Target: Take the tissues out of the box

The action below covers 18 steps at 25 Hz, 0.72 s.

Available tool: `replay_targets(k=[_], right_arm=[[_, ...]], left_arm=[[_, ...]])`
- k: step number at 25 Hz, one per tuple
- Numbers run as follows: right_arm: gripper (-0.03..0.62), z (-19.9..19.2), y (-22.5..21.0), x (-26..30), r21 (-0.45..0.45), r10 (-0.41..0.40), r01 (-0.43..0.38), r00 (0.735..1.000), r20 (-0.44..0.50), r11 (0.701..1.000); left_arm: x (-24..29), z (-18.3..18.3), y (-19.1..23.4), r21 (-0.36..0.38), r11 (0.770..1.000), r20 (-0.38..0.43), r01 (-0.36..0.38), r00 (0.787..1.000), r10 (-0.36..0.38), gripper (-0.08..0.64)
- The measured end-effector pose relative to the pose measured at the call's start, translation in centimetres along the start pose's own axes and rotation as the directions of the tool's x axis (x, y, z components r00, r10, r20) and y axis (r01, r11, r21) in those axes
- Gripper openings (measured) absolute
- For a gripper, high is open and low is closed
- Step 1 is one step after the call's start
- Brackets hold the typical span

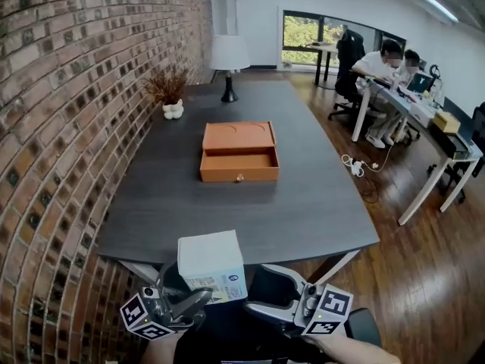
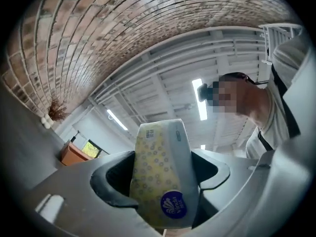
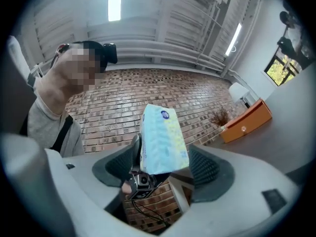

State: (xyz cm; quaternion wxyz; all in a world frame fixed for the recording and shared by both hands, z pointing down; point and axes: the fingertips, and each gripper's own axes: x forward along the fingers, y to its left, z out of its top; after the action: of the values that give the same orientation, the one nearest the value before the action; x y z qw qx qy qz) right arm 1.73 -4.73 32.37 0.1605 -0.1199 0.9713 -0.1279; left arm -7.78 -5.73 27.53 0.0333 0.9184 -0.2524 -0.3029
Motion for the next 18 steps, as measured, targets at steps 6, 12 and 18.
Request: replay_targets(k=[6, 12, 18], right_arm=[[0.353, -0.9, 0.7, 0.5, -0.007, -0.001, 0.0, 0.999, -0.051, 1.0], [0.347, -1.6, 1.6, 1.8, -0.077, 0.035, -0.04, 0.997, -0.068, 0.996], [0.327, -1.0, 2.2, 1.2, -0.08, 0.046, -0.053, 0.995, -0.093, 0.995]], left_arm=[[-2.7, -1.1, 0.0, 0.01, 0.998, -0.024, -0.057, 0.998, 0.057, 0.351], [-3.3, 0.6, 1.2, 0.02, 0.999, 0.001, -0.046, 0.999, 0.046, 0.353], [-3.0, 0.3, 0.5, 0.028, 0.998, -0.016, -0.055, 0.998, 0.055, 0.353]])
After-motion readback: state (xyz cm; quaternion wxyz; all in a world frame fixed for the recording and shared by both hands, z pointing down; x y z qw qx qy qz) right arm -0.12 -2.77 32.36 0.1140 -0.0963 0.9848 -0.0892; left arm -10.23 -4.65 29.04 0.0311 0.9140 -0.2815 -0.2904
